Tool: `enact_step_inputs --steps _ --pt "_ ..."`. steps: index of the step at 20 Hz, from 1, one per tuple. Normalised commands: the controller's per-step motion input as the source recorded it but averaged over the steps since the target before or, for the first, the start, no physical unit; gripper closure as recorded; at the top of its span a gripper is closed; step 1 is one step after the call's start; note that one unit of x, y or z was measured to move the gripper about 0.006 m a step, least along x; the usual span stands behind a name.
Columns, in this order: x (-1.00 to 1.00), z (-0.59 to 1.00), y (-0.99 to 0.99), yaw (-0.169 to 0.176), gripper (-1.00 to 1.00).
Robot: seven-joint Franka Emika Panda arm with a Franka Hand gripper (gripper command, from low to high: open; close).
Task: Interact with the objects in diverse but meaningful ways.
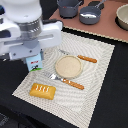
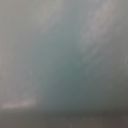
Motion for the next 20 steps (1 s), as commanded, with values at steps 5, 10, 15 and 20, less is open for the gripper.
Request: enact_step_inputs --steps 5,10,15,20 --pt "-0.46 -0.43 -0.09 0.051 1.00" --pt "-0.38 -0.39 0.00 0.064 1.00" --pt "-0.27 -0.14 0.00 0.052 -1.00" --pt "-0.09 0.85 0.02 0.023 -1.00"
